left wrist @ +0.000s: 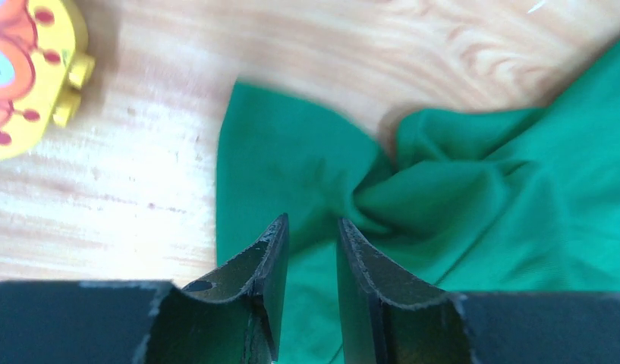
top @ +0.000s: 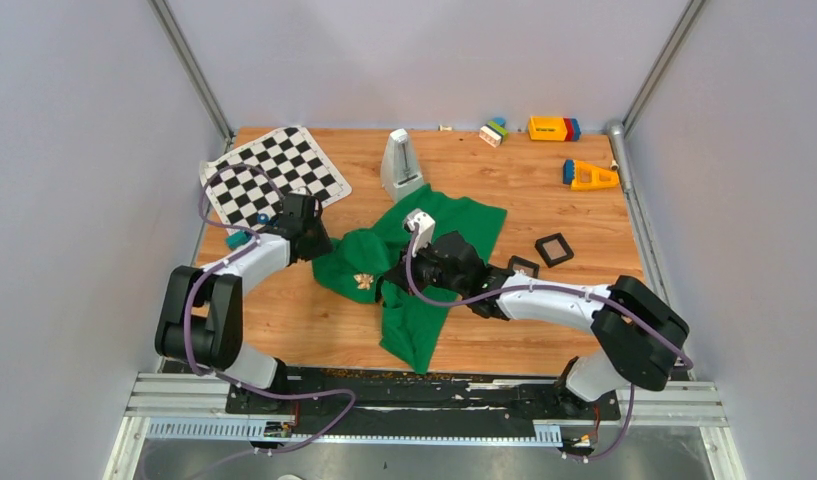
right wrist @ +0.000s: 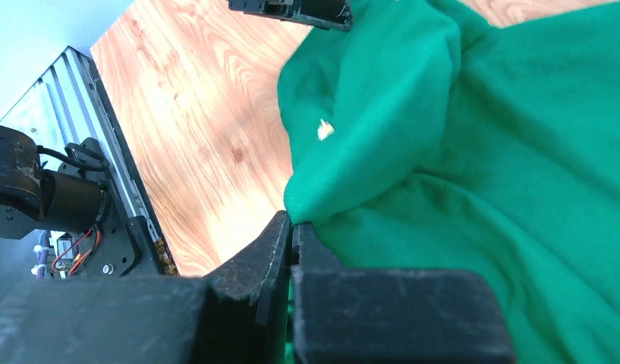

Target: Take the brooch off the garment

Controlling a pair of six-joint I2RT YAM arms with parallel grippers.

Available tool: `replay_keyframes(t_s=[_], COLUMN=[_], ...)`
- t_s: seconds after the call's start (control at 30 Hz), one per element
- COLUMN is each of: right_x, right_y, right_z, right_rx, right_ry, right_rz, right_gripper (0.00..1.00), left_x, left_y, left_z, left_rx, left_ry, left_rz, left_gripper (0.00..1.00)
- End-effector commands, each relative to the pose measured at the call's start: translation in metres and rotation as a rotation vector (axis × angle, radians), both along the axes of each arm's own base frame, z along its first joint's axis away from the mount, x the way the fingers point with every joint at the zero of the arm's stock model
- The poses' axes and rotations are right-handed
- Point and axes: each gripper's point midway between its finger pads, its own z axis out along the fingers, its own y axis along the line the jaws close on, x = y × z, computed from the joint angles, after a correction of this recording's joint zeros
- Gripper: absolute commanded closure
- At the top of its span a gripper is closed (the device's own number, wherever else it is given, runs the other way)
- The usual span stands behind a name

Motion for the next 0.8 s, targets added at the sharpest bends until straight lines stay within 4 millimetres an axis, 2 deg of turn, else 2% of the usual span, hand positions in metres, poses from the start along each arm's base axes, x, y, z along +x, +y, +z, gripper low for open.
replay_keyframes(t_s=[0.0,0.1,0.2,0.27,0.3,0.33,0.37,0.4,0.47,0.6,0.77], right_x=[0.01,0.006,0.009,0.011,0.012,0.013,0.014,0.014,0.014,0.018,0.033], right_y=[0.006,0.015,0.021,0.02,0.02,0.019,0.018,0.018,0.018,0.014,0.004], right_z=[0.019,0.009,0.002,-0.002,-0.005,-0.005,-0.007,-0.006,-0.007,-0.012,-0.021], right_rx=[0.067,0.066,0.052,0.045,0.043,0.043,0.041,0.043,0.044,0.03,0.005], right_ry=[-0.074,-0.03,0.001,0.004,0.005,0.001,0.004,0.005,0.008,0.018,0.056], right_rz=[-0.011,0.027,0.024,0.007,0.002,-0.005,-0.009,-0.011,-0.013,-0.04,-0.126], right_gripper=[1.0,1.0,1.0,1.0,1.0,1.0,1.0,1.0,1.0,1.0,1.0], left_x=[0.013,-0.01,-0.047,-0.071,-0.075,-0.088,-0.087,-0.096,-0.098,-0.097,-0.084], left_y=[-0.004,-0.016,-0.033,-0.055,-0.068,-0.075,-0.089,-0.092,-0.1,-0.097,-0.094], left_z=[0.044,0.054,0.052,0.046,0.05,0.041,0.05,0.042,0.043,0.036,0.03], left_rx=[-0.008,-0.056,-0.141,-0.228,-0.301,-0.335,-0.417,-0.445,-0.5,-0.472,-0.407], left_ry=[-0.108,-0.137,-0.125,-0.106,-0.12,-0.108,-0.147,-0.144,-0.176,-0.173,-0.16], left_rz=[-0.054,-0.083,-0.093,-0.128,-0.136,-0.157,-0.189,-0.205,-0.233,-0.233,-0.234], left_gripper=[0.63,0.6,0.59,0.6,0.59,0.6,0.6,0.61,0.61,0.62,0.63])
